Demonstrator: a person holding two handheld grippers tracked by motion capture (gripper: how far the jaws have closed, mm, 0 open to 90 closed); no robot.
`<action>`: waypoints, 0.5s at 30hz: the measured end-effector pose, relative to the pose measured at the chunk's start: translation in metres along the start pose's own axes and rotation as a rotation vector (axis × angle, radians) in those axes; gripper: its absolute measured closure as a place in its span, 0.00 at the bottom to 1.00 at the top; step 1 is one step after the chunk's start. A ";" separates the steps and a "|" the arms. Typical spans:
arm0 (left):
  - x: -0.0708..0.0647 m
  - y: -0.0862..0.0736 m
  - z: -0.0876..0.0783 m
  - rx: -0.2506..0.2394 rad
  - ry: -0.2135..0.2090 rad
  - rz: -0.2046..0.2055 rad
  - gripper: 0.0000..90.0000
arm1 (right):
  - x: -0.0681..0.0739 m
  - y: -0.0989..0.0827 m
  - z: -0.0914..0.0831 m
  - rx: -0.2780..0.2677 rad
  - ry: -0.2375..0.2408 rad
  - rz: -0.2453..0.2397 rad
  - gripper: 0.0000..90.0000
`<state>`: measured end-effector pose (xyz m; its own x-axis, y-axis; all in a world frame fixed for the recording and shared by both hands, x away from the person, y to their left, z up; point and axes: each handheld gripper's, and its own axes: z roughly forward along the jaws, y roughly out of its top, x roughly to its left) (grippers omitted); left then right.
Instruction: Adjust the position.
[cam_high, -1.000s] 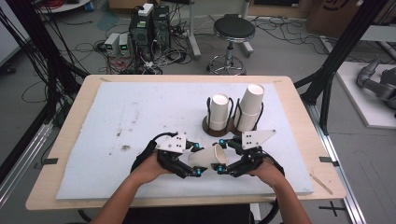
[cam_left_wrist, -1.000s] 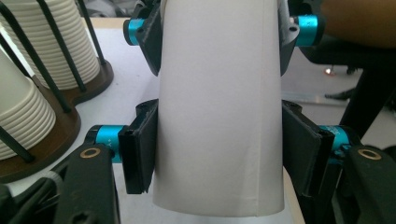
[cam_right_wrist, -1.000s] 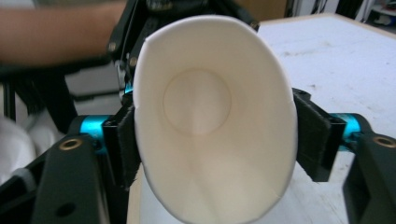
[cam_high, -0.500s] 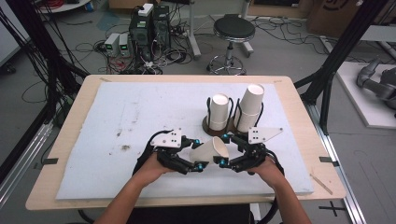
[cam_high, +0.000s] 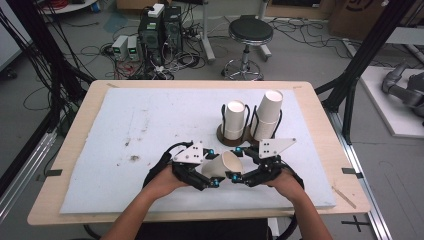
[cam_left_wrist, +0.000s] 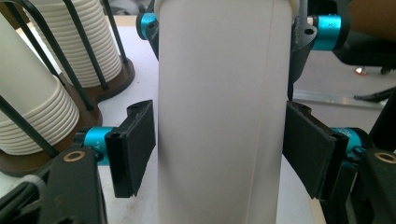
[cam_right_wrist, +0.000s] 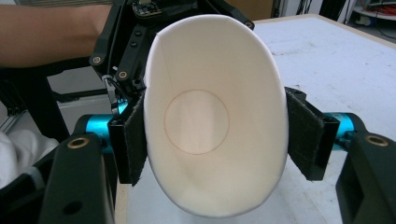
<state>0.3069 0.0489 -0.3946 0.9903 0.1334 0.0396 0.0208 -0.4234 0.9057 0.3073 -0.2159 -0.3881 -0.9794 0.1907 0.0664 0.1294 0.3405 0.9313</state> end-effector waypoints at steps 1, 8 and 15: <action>0.000 0.000 0.000 0.006 -0.010 0.007 0.35 | 0.000 0.000 0.000 0.001 0.001 0.002 0.36; 0.000 -0.003 0.002 -0.002 -0.027 -0.007 0.40 | 0.000 0.000 0.000 -0.004 0.009 0.019 0.35; 0.003 -0.008 0.001 -0.101 -0.034 -0.074 0.41 | -0.001 0.001 -0.001 -0.085 -0.007 0.057 0.28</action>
<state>0.3098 0.0522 -0.4021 0.9906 0.1300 -0.0414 0.0816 -0.3213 0.9435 0.3082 -0.2163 -0.3872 -0.9697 0.2142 0.1178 0.1709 0.2495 0.9532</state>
